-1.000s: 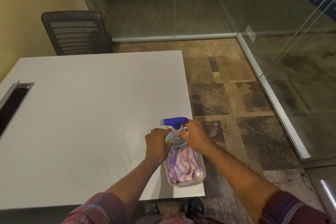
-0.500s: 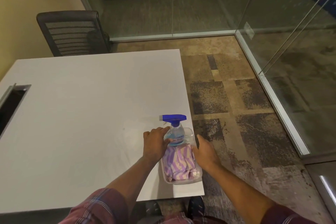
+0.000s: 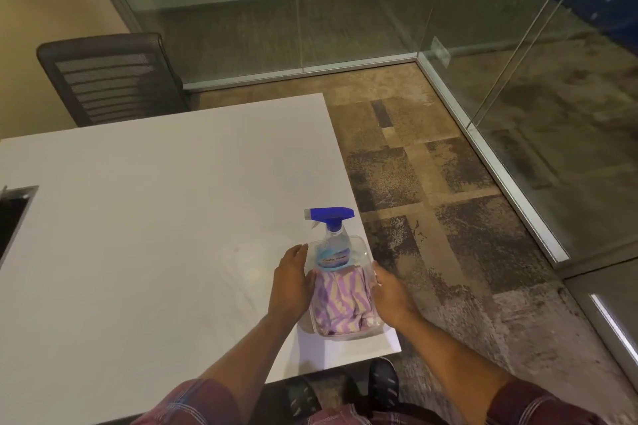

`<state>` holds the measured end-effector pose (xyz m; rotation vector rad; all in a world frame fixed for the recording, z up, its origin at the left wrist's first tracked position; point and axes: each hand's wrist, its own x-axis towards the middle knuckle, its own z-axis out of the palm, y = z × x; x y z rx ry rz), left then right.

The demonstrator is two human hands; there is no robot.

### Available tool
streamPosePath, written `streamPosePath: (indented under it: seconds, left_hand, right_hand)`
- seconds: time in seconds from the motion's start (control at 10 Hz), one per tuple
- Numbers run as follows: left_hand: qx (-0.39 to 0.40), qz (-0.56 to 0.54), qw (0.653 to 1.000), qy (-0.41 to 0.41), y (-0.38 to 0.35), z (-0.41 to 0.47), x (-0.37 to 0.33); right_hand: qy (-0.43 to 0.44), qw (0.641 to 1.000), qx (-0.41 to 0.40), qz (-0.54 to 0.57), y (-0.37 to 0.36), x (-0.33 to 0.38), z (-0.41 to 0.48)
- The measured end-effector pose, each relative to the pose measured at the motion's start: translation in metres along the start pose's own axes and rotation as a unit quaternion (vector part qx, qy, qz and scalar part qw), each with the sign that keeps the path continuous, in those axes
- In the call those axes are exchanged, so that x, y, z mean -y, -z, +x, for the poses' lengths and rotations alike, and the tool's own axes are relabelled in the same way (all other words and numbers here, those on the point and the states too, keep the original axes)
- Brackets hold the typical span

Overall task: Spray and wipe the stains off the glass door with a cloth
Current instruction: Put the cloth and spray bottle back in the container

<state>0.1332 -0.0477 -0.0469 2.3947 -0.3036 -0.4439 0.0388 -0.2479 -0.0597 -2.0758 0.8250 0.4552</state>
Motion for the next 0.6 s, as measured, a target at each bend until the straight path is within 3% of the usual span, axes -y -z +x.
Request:
streamPosePath:
  seconds: [0.2, 0.3, 0.5, 0.6]
  left_hand:
    - [-0.007, 0.084, 0.996, -0.021, -0.016, -0.033, 0.012]
    - [-0.019, 0.121, 0.988, -0.096, -0.028, -0.043, 0.015]
    - [0.001, 0.077, 0.990, -0.120, -0.037, -0.039, -0.005]
    - [0.000, 0.086, 0.983, -0.160, -0.042, -0.039, -0.015]
  right_hand:
    - [-0.020, 0.999, -0.015, -0.030, -0.003, 0.008, -0.030]
    - [-0.016, 0.997, -0.028, -0.073, -0.012, 0.009, -0.048]
    - [0.013, 0.979, -0.100, -0.177, 0.001, 0.002, -0.069]
    - [0.037, 0.970, -0.159, -0.178, 0.010, -0.004, -0.076]
